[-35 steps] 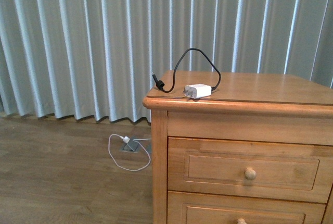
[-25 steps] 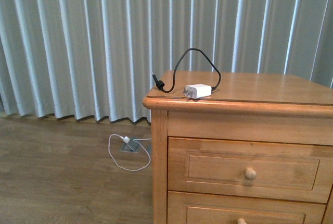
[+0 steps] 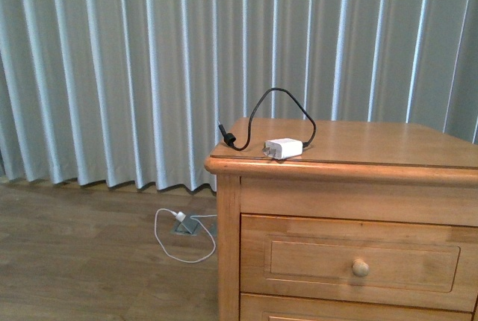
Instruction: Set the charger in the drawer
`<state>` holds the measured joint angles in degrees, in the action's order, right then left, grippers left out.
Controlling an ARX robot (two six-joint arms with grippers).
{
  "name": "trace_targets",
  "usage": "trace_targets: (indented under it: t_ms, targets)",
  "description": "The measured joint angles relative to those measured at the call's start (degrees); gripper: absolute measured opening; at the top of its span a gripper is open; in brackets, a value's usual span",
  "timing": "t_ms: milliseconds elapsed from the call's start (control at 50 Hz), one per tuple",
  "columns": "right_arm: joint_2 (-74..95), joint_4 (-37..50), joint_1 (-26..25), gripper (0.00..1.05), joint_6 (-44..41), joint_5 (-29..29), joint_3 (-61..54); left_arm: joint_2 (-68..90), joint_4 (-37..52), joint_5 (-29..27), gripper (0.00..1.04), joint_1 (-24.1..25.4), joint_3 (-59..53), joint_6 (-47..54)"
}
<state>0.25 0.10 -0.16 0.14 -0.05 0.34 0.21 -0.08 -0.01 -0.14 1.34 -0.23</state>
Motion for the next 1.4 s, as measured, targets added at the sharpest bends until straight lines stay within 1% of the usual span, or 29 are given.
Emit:
trace_targets:
  t_ms: [280, 300, 340, 360, 380, 400, 440, 500, 600, 680, 780, 900, 1060, 1200, 1400]
  targets:
    - [0.0, 0.0, 0.0, 0.96, 0.0, 0.0, 0.0, 0.0, 0.0, 0.0, 0.99, 0.0, 0.0, 0.0]
    - [0.5, -0.9, -0.6, 0.96, -0.2, -2.4, 0.2, 0.0, 0.0, 0.0, 0.99, 0.0, 0.0, 0.0]
    - [2.8, -3.5, -1.8, 0.96, -0.5, -9.0, 1.3, 0.0, 0.0, 0.0, 0.99, 0.0, 0.0, 0.0]
    - [4.5, -3.4, -1.9, 0.96, -0.6, -11.4, 1.6, 0.0, 0.0, 0.0, 0.99, 0.0, 0.0, 0.0]
    - [6.5, -3.1, -1.6, 0.96, -0.6, -12.8, 1.9, 0.0, 0.0, 0.0, 0.99, 0.0, 0.0, 0.0]
    - [8.5, -2.4, -0.9, 0.96, -0.5, -13.0, 2.2, 0.0, 0.0, 0.0, 0.99, 0.0, 0.0, 0.0]
    - [15.1, 0.4, 1.7, 0.96, -0.4, -11.5, 3.3, 0.0, 0.0, 0.0, 0.99, 0.0, 0.0, 0.0]
    - [26.4, 7.1, 6.0, 0.96, 0.1, -6.3, 5.6, 0.0, 0.0, 0.0, 0.99, 0.0, 0.0, 0.0]
    - [43.1, 16.1, 11.3, 0.96, 1.0, -0.6, 10.5, 0.0, 0.0, 0.0, 0.99, 0.0, 0.0, 0.0]
    - [54.9, 21.1, 14.6, 0.96, 1.8, 2.9, 14.9, 0.0, 0.0, 0.0, 0.99, 0.0, 0.0, 0.0]
    - [66.3, 26.4, 17.6, 0.96, 1.9, 6.0, 19.5, 0.0, 0.0, 0.0, 0.99, 0.0, 0.0, 0.0]
    - [77.6, 31.1, 19.1, 0.96, 3.1, 7.6, 25.0, 0.0, 0.0, 0.0, 0.99, 0.0, 0.0, 0.0]
    - [91.3, 35.3, 19.2, 0.96, 5.4, 9.3, 33.4, 0.0, 0.0, 0.0, 0.99, 0.0, 0.0, 0.0]
    - [100.7, 36.4, 19.2, 0.96, 6.2, 11.2, 40.6, 0.0, 0.0, 0.0, 0.99, 0.0, 0.0, 0.0]
    - [113.2, 39.2, 19.1, 0.96, 6.4, 16.1, 50.4, 0.0, 0.0, 0.0, 0.99, 0.0, 0.0, 0.0]
